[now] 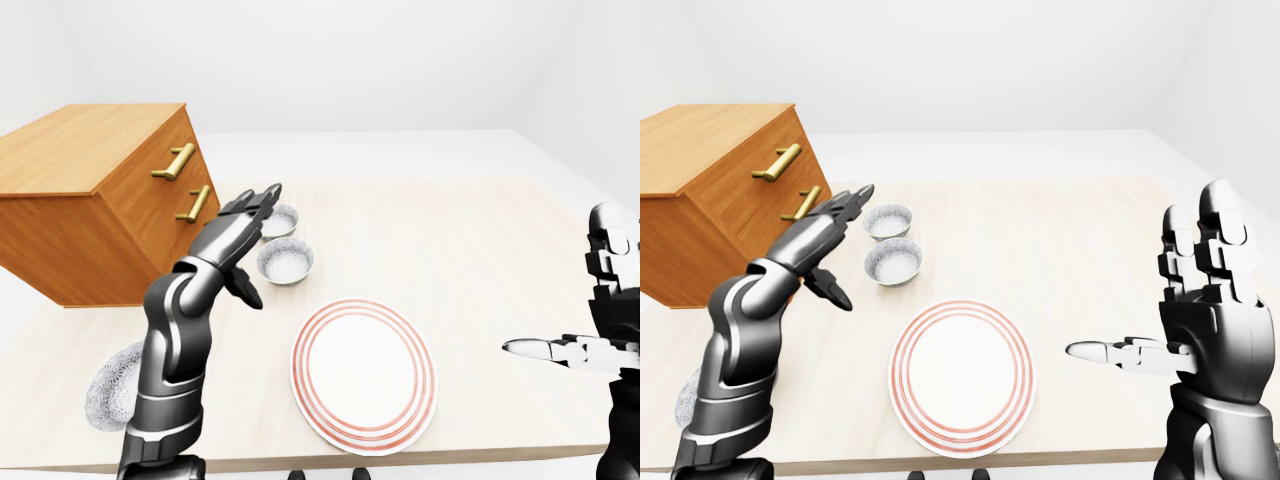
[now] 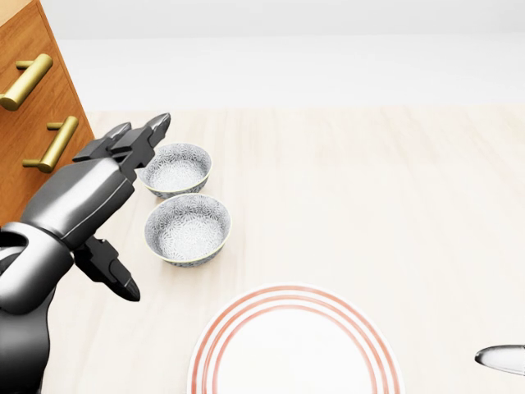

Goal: Put the bowl in the middle on the plate.

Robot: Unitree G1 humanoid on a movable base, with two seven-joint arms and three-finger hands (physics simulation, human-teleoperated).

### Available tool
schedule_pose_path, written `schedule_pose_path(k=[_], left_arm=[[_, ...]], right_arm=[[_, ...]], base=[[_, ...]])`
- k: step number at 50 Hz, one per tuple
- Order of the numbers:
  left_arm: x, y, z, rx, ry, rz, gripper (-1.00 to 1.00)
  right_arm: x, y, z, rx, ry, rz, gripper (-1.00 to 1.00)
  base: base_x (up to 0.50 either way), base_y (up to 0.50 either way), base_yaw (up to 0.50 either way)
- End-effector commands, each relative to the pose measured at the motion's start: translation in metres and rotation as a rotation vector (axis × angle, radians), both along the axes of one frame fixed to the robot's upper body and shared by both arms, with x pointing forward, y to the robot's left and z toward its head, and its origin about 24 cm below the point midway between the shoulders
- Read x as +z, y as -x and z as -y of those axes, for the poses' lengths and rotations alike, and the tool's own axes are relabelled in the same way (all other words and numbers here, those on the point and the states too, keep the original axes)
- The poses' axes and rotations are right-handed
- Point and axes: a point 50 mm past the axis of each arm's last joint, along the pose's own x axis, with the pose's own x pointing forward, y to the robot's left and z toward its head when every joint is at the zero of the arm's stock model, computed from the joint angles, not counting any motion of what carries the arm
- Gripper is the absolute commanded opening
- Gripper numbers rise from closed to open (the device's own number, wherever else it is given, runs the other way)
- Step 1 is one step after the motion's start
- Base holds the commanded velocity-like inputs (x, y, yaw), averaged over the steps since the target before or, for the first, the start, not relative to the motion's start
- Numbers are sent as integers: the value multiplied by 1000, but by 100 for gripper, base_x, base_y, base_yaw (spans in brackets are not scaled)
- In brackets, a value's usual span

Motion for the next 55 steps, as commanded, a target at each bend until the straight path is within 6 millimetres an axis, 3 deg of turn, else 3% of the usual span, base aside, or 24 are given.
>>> schedule_pose_path(k=[1,7,27,55], left_arm=[[-8,-4,-5,39,-116,-44,100],[-7,-9,-2,34,-161,-37,100],[-34,-32,2,84,-179,-107,100],[-62,-42,16,83,-199,-131,100]], right_arm=[[2,1,0,1,2,8,100],[-1,0,1,1,-6,-3,100],[1,2,0,3,7,4,100],[-2,1,0,2,12,-14,100]], base=[[0,0,0],[0,0,0],[0,0,0],[0,0,0]])
